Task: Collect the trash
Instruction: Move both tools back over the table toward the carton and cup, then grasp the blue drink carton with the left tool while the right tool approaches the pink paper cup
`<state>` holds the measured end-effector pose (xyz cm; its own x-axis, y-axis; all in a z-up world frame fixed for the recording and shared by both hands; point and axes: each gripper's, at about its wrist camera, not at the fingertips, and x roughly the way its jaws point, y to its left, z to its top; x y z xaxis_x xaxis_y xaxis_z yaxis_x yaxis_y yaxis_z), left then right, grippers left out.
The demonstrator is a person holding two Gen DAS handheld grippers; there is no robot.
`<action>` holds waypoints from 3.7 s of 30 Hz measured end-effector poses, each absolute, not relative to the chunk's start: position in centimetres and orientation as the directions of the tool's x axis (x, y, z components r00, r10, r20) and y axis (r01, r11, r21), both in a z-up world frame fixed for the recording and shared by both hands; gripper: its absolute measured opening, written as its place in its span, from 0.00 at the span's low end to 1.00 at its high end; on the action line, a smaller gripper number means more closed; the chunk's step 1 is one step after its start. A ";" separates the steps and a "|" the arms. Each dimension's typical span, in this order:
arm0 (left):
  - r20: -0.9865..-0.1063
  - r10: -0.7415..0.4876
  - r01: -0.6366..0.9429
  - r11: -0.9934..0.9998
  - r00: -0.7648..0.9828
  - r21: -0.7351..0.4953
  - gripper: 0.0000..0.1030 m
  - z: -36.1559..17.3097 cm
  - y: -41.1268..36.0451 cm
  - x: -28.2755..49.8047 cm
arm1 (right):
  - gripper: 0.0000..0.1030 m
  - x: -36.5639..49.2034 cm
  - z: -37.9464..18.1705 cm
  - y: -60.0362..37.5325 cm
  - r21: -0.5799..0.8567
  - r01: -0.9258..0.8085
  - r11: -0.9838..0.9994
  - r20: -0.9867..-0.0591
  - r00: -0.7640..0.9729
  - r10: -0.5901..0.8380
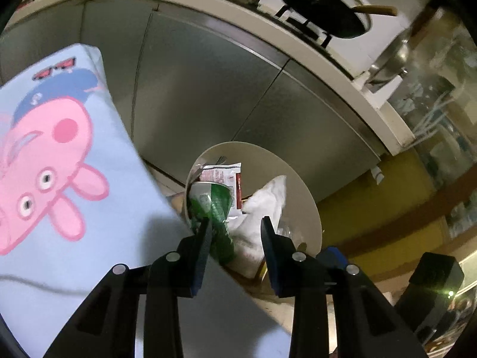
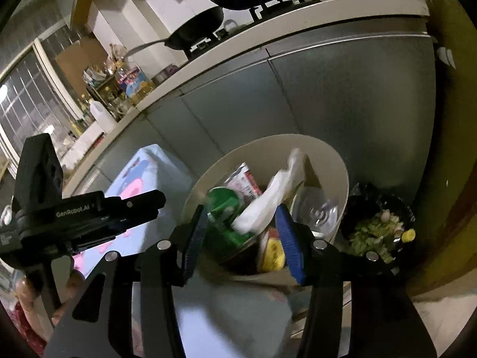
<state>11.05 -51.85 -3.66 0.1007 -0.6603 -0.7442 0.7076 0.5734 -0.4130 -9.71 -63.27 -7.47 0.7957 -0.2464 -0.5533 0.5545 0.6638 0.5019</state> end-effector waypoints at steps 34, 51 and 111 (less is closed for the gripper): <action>-0.557 -0.569 0.684 0.729 0.605 -0.001 0.33 4.2 -31.3 2.5 | 0.47 -16.7 -1.2 -47.7 0.637 0.443 0.631 -0.402 0.889 -0.219; -0.486 -0.536 0.635 0.771 0.691 0.052 0.34 5.8 -25.6 2.0 | 0.47 -16.3 0.4 -44.3 0.638 0.419 0.647 -0.388 0.900 -0.200; -0.684 -0.387 0.307 0.920 0.618 -0.243 0.45 -2.1 -5.3 15.2 | 0.47 3.0 -3.6 -30.5 0.604 0.130 0.787 -0.577 0.752 0.319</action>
